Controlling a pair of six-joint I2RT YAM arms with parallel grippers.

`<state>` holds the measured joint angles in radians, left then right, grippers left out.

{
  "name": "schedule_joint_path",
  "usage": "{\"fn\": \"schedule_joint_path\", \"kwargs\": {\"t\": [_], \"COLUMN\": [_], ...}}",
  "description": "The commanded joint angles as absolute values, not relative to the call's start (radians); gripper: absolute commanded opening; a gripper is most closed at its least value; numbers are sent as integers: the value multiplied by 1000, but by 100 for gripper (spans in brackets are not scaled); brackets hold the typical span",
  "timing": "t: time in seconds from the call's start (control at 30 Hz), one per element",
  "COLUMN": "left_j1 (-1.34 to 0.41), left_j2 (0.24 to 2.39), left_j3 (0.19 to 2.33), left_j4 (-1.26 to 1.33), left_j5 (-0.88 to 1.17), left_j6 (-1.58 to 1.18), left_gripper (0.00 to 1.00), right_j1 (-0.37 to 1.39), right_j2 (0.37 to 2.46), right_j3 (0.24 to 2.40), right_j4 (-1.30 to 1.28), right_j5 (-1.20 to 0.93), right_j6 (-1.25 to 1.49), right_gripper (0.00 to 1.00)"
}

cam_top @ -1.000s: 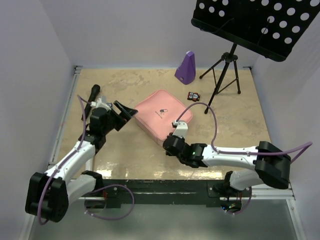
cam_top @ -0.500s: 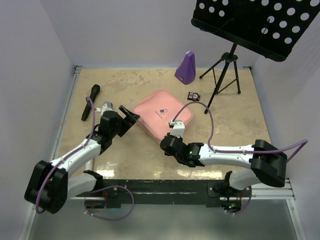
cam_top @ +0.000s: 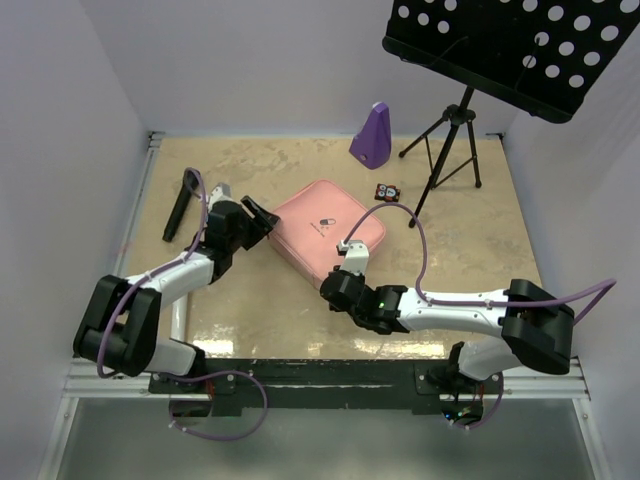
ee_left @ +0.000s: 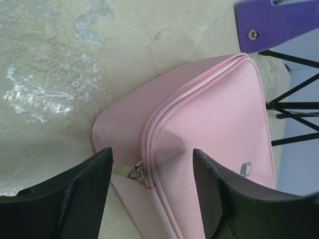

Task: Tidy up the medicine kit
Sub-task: Zip the medicine box at the center of the board.

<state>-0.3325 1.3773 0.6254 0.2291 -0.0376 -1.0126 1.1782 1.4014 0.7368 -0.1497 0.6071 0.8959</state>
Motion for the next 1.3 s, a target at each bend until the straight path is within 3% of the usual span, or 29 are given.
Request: {"fn": "schedule_joint_path", "kwargs": {"t": [0.0, 0.47, 0.63, 0.97, 1.27], "left_j1": [-310, -267, -255, -140, -83], "left_j2": [1423, 1491, 1514, 1578, 1683], "left_j3": [670, 649, 675, 735, 936], "left_j4": [342, 429, 428, 426, 330], "left_j5": [44, 158, 179, 227, 302], "left_j6": [-937, -897, -867, -868, -767], "left_gripper": [65, 23, 0, 0, 0], "right_j1": [1184, 1184, 1184, 1184, 1184], "right_j2": [1390, 1393, 1404, 1414, 1419], "right_j3": [735, 735, 738, 781, 781], "right_j4": [-158, -147, -147, -227, -261], "right_j5": [589, 584, 583, 612, 624], "right_j6": [885, 877, 876, 890, 908], "right_gripper": [0, 0, 0, 0, 0]}}
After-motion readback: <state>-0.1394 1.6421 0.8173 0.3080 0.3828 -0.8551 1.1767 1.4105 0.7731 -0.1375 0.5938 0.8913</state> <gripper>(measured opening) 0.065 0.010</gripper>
